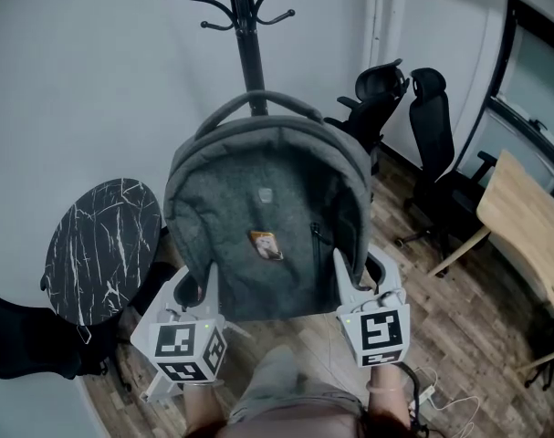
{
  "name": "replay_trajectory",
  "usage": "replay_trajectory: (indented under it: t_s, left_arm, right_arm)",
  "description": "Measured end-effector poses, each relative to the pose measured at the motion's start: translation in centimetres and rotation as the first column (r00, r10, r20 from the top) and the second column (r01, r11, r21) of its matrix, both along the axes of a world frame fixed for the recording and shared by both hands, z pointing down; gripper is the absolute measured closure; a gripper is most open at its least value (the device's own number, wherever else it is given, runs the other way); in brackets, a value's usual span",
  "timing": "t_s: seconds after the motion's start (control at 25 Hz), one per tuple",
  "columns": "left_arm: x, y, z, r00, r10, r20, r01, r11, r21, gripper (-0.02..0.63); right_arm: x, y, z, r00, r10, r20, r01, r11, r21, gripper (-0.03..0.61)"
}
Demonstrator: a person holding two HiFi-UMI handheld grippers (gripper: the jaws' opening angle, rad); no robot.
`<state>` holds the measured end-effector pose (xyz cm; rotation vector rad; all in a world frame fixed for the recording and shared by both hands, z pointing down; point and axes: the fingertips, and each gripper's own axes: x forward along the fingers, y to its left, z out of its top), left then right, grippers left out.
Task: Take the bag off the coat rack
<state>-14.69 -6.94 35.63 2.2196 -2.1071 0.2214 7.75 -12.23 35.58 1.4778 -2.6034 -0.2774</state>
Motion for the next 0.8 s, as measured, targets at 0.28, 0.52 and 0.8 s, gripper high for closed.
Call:
replay_trajectory:
  t_s: [0.28,0.52,0.8]
  left_arm:
    - [0.5,2.8,0.0,1.000,-0.008,0.004,0.008,1.000,0.007,0.538]
    - [1.0,5.1,0.0,1.000,-0.009,0.003,0.009,1.000,0.015,0.538]
    - [1.7,7.5,0.5,1.000,-0.009,0.003,0.009,1.000,0.017,0.538]
  right_arm:
    - [0.5,2.7,0.1,1.000,-0.008,0.003,0.008,1.000,0.009,0.476]
    - [1.0,5.0,0.1,1.000,-0.009,0.004,0.009,1.000,0.015,0.476]
    - [1.7,7.5,0.6,1.000,-0.006,0.007,0.006,1.000,0.016,0.476]
